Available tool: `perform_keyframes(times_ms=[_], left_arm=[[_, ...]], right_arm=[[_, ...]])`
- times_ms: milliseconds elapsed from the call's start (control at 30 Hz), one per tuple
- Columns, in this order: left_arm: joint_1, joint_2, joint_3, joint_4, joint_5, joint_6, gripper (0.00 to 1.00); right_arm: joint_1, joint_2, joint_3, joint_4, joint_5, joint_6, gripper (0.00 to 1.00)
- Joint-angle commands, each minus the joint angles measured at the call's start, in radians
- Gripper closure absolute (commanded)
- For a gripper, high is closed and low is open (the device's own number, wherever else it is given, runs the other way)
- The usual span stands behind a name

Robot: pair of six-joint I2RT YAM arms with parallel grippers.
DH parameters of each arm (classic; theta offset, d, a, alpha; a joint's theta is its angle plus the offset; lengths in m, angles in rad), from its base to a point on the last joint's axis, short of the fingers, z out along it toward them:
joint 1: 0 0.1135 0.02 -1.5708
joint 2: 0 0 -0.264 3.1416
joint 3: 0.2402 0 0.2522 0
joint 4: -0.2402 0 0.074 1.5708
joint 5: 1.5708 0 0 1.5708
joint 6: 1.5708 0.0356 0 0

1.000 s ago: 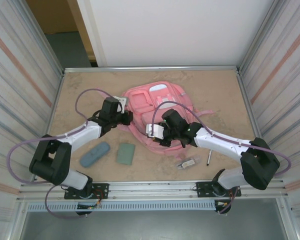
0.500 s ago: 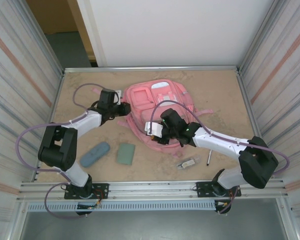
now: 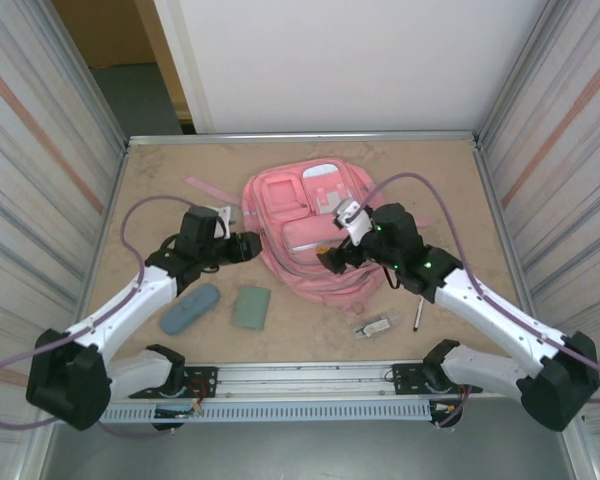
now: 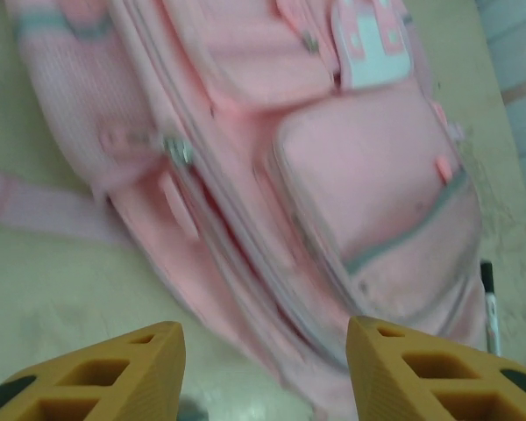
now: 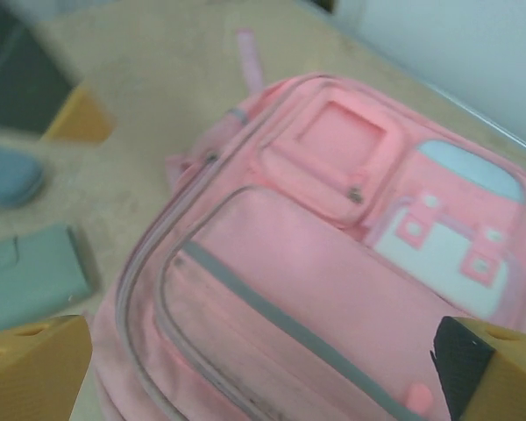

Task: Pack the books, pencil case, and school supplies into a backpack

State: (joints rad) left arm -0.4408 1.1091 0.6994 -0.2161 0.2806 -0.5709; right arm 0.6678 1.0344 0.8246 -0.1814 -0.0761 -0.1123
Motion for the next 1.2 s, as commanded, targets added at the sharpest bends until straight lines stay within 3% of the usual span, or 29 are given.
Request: perform_keyframes(times_ms=[0,67,200,333,433,667,800,867,933,1167], left_arm=[[-0.056,-0.078,-0.065,-0.088,0.043,-0.128,0.48],[-0.128,-0.120,-0.078,-0.090,-0.012,-0.163,0.48],[-0.229,-0.135,-0.069,-0.089,-0.102,-0.200,0.46],[-0.238,-0.149,-0.084,-0.182,-0.211,-0.259,0.45],[-0.222,-0.172,-0.077,-0.278,-0.262,-0.262,0.44],[-0.205,-0.189,-0.057,-0.417,-0.290,-0.233,0.41],[-0.201,-0.188,-0.093,-0.433,-0.284,-0.242,0.41],[-0.196,-0.179,-0.117,-0.420,-0.259,-0.248,0.41],[-0.196,-0.166,-0.137,-0.412,-0.246,-0.259,0.41],[-0.197,-0.187,-0.198,-0.342,-0.183,-0.305,0.41]], right_arm=[[-0.056,-0.039,-0.030,-0.062,0.216,0.360,0.01],[-0.120,-0.038,-0.042,-0.136,0.271,0.555,0.01],[-0.311,0.023,-0.046,-0.188,-0.005,0.661,0.00],[-0.438,0.224,0.012,-0.244,-0.220,0.682,0.21],[-0.441,0.351,0.045,-0.219,-0.323,0.649,0.38],[-0.391,0.472,0.099,-0.194,-0.336,0.644,0.51],[-0.370,0.473,0.122,-0.208,-0.353,0.640,0.70],[-0.364,0.461,0.140,-0.237,-0.356,0.641,0.70],[-0.356,0.451,0.164,-0.268,-0.339,0.641,0.60],[-0.348,0.516,0.172,-0.259,-0.316,0.670,0.43]])
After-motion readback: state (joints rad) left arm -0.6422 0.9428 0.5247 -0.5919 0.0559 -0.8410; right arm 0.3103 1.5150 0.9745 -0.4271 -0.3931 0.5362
